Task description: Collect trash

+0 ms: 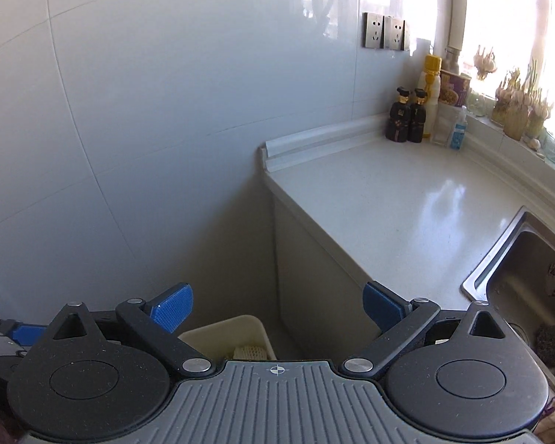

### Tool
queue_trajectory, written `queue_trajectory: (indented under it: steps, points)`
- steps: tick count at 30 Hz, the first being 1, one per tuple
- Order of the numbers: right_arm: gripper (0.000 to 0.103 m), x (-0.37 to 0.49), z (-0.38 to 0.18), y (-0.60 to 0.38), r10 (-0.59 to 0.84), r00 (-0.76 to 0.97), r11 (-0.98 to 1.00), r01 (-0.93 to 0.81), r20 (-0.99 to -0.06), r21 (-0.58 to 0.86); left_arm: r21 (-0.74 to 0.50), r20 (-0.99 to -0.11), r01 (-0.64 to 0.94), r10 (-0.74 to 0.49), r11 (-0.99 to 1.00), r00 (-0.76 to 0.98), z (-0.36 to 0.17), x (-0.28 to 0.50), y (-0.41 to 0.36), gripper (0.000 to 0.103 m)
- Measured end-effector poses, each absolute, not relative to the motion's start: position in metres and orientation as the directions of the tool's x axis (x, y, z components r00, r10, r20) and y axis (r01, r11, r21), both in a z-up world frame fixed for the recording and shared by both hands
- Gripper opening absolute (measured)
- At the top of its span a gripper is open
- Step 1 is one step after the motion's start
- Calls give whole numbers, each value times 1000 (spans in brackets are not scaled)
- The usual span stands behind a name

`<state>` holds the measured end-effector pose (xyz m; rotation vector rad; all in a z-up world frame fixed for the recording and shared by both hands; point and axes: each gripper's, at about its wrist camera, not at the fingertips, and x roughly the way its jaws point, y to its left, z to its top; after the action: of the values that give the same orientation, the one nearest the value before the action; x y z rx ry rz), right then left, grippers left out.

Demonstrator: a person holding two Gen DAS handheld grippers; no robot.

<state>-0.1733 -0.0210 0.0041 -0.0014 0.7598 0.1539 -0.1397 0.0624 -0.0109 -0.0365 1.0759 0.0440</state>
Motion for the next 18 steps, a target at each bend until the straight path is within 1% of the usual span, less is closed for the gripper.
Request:
queue_trajectory:
  steps: [18]
  points:
    - [100, -169, -5, -26, 132, 697, 991, -120, -705, 67, 0, -889, -44, 20, 999, 458, -10, -140, 59, 102]
